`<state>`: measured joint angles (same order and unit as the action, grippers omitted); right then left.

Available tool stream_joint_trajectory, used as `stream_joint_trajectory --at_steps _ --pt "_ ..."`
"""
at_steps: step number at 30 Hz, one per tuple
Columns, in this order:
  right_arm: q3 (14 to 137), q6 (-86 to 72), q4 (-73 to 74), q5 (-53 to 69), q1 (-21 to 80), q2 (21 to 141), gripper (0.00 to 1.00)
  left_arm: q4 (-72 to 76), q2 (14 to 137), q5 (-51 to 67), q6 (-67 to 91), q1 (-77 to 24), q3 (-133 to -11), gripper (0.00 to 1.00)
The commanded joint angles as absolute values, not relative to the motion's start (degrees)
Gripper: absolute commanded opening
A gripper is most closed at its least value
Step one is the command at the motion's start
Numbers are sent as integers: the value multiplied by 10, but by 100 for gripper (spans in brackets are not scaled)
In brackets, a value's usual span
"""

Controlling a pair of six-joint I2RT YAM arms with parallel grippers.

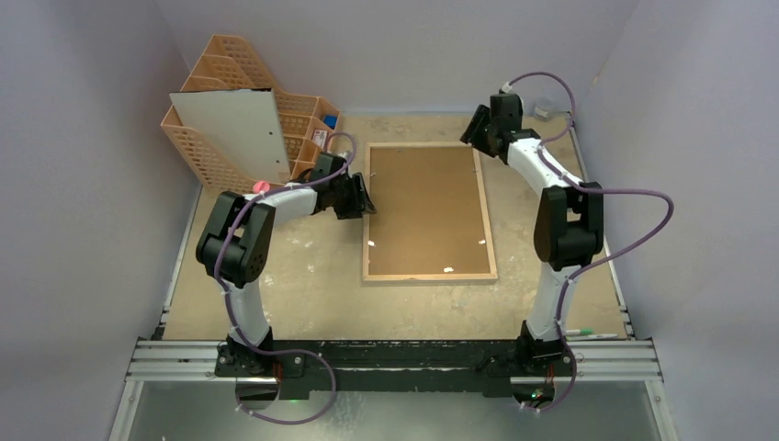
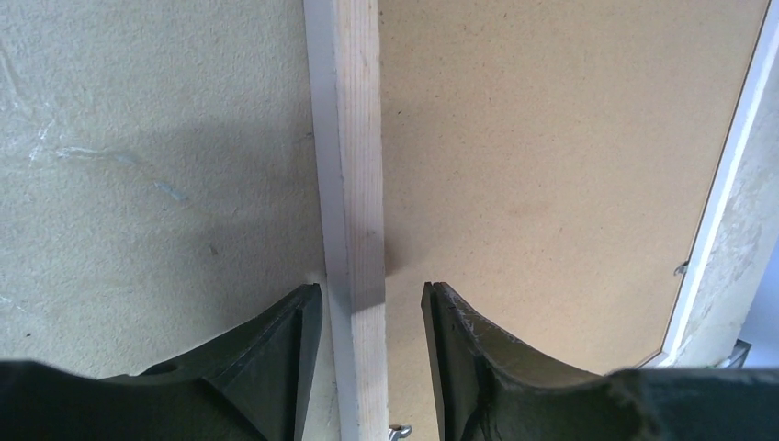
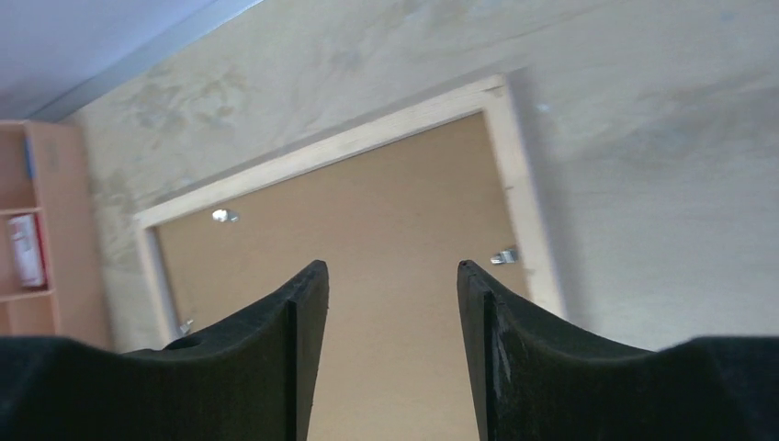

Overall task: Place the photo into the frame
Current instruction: Install the photo frame at the center of the board.

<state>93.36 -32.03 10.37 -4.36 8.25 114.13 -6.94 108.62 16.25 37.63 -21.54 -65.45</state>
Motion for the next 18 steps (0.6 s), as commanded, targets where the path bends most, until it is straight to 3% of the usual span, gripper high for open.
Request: stream_joint_trajectory --at_steps 1,12,18 --pt "902 -376 24 79 105 1148 55 -75 1059 152 357 -219 -660 45" --pt "945 -502 -98 88 212 1262 43 -115 1050 136 332 -219 -643 37" --pt "996 -475 -125 10 235 1315 40 -123 1056 134 316 -219 -629 36"
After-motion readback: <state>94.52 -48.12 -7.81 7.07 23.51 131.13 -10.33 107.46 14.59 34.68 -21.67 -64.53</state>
